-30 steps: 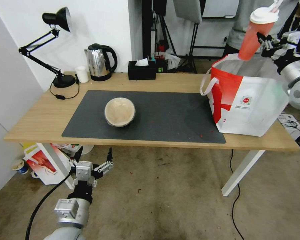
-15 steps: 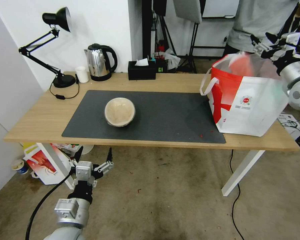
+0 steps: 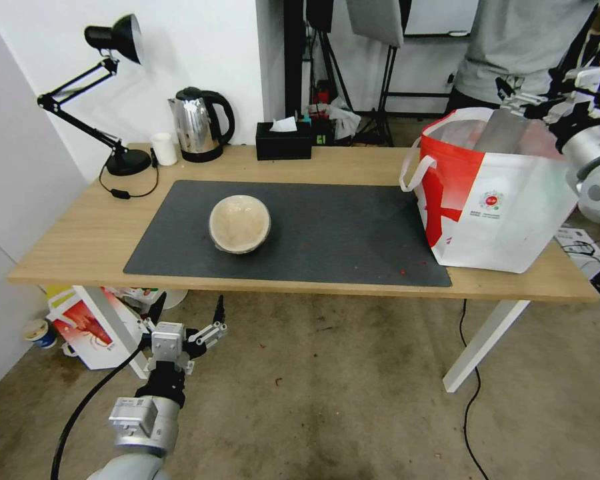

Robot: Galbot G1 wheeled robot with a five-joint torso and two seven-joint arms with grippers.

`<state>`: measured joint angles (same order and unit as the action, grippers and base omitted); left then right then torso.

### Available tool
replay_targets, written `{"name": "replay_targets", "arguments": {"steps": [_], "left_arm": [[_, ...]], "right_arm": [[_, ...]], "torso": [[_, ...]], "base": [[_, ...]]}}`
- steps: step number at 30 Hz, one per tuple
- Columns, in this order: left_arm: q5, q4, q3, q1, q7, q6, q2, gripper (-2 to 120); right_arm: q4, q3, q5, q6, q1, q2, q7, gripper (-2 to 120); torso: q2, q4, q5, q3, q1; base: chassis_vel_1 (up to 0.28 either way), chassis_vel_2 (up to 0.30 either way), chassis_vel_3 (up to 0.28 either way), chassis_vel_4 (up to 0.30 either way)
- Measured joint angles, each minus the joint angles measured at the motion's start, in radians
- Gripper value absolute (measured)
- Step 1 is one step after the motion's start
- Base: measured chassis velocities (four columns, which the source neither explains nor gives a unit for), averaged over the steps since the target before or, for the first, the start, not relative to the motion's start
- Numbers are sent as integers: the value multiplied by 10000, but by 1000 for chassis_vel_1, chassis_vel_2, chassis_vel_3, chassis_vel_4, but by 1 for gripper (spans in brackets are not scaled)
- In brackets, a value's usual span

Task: Pick up the trash from the table and place it into the takeout bag.

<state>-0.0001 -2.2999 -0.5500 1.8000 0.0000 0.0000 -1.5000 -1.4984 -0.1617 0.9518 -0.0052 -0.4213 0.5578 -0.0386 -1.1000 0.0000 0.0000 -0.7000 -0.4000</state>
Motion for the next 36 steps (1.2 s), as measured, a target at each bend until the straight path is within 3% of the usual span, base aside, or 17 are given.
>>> {"name": "replay_targets", "arguments": {"steps": [6, 15, 22, 25, 26, 29, 30, 33, 36], "left_arm": [[0, 0, 0, 0, 0, 0, 0, 100], [0, 0, 0, 0, 0, 0, 0, 100], [0, 0, 0, 0, 1, 0, 0, 100], [0, 0, 0, 0, 0, 0, 0, 100], [0, 0, 0, 0, 0, 0, 0, 100], [0, 0, 0, 0, 0, 0, 0, 100], [0, 0, 0, 0, 0, 0, 0, 100], [0, 0, 0, 0, 0, 0, 0, 100], [0, 0, 0, 0, 0, 0, 0, 100]], "right_arm": [[-668, -174, 232, -138, -161, -112, 239, 100], [-2792, -1260, 688, -433, -1158, -572, 977, 100], [-2993, -1427, 740, -463, -1298, -621, 1035, 100], [-4250, -2873, 1012, -622, -2552, -978, 1355, 100], [-4250, -2873, 1012, -622, -2552, -978, 1355, 100], [-5847, -4493, 1248, -669, -4329, -1153, 1889, 100], [-5847, -4493, 1248, -669, -4329, -1153, 1889, 100], [-7229, -5612, 1257, -669, -5782, -834, 2314, 100], [-7891, -6030, 1017, -669, -6463, -370, 2618, 100]], "torso": [[0, 0, 0, 0, 1], [0, 0, -1, 1, 0], [0, 1, -1, 1, 0], [0, 0, -1, 2, 1], [0, 0, -1, 2, 1], [0, -1, 0, 2, 1], [0, -1, 0, 2, 1], [-1, 0, -3, 3, 1], [0, 0, 0, 1, 1]], "base": [[0, 0, 0, 0], [0, 0, 0, 0], [0, 0, 0, 0], [0, 0, 0, 0], [0, 0, 0, 0], [0, 0, 0, 0], [0, 0, 0, 0], [0, 0, 0, 0], [0, 0, 0, 0]]}}
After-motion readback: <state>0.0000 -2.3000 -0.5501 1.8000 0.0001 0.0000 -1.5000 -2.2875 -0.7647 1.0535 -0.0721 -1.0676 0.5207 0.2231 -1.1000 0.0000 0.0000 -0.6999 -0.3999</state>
